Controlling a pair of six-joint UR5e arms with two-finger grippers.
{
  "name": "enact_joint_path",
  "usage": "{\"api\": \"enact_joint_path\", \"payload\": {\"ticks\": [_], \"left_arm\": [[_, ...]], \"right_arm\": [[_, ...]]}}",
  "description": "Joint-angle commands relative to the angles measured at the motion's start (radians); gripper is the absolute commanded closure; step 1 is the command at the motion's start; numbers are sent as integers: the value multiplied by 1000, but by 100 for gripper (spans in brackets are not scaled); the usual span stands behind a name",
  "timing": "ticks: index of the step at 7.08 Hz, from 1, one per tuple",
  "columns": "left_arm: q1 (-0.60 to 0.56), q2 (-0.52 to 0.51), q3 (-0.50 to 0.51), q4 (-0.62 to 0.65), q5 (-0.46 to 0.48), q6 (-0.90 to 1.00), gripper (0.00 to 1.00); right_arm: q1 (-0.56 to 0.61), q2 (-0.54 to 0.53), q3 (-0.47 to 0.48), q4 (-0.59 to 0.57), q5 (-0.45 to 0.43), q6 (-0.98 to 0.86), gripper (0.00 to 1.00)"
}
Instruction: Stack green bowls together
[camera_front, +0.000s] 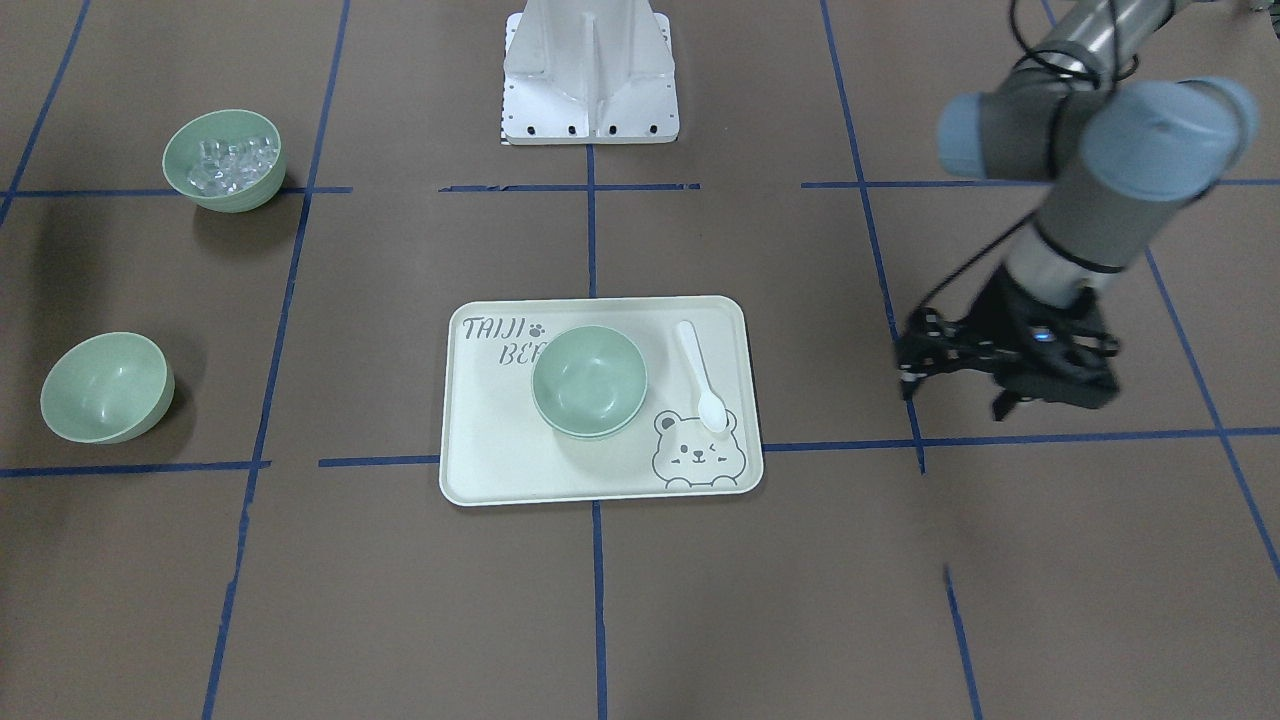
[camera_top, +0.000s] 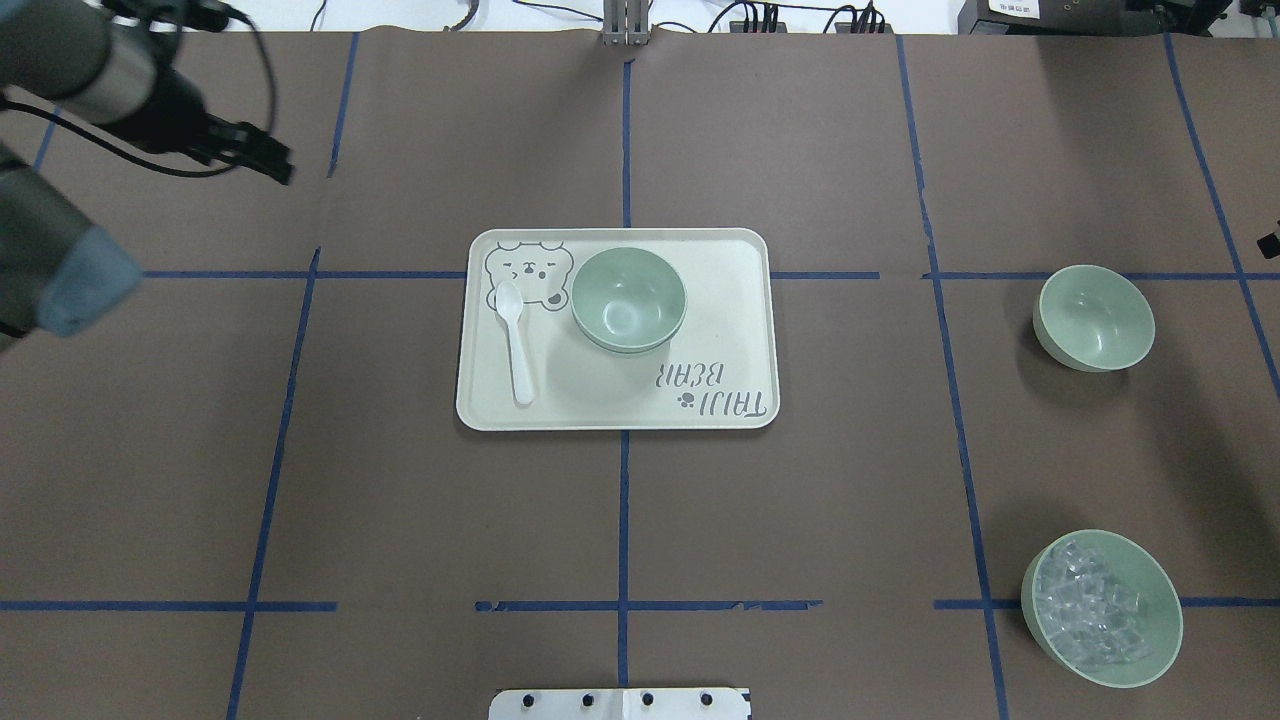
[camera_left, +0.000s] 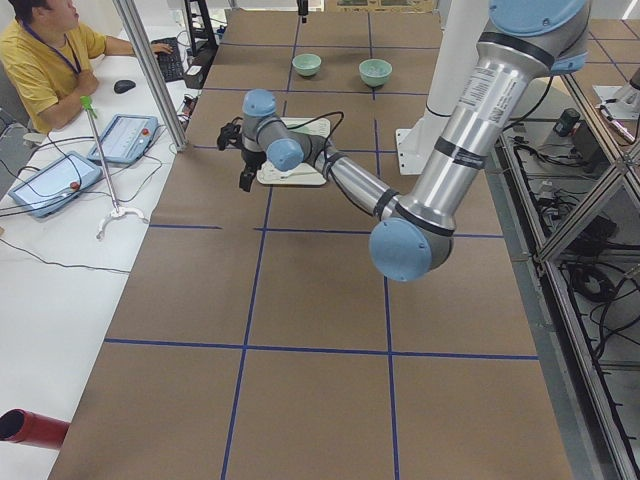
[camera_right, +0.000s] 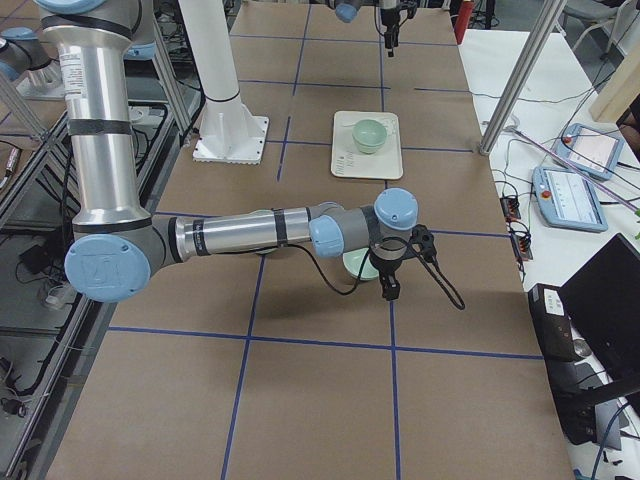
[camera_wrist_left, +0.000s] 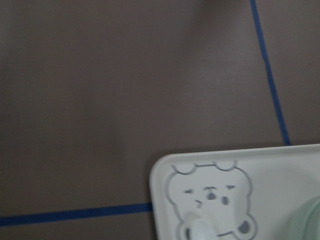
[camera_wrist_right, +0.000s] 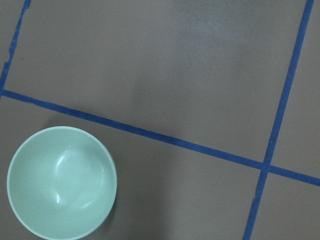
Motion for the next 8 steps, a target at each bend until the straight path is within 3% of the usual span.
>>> {"api": "enact_joint_path", "payload": {"ticks": [1, 2, 3, 4, 6, 7, 8], "left_arm": [[-347, 153, 21, 163, -51, 539, 0], [-432, 154, 44, 340, -50, 709, 0], [-440, 151, 64, 489, -44, 753, 0], [-443, 165, 63, 501, -50, 763, 0], [-440, 181, 57, 502, -50, 760, 0], [-440, 179, 57, 502, -53, 758, 0], [-440, 178, 55, 500, -54, 757, 0]], "right_arm": [[-46, -1, 4, 42, -5, 121, 0], [-68, -7, 1, 61, -9, 151, 0], [-89, -11, -13, 96, -26, 195, 0], [-134, -13, -43, 178, -46, 270, 1], [-264, -1, -184, 496, -104, 497, 5], [-318, -2, -211, 587, -174, 560, 8], [-320, -17, -199, 596, -161, 561, 51]]}}
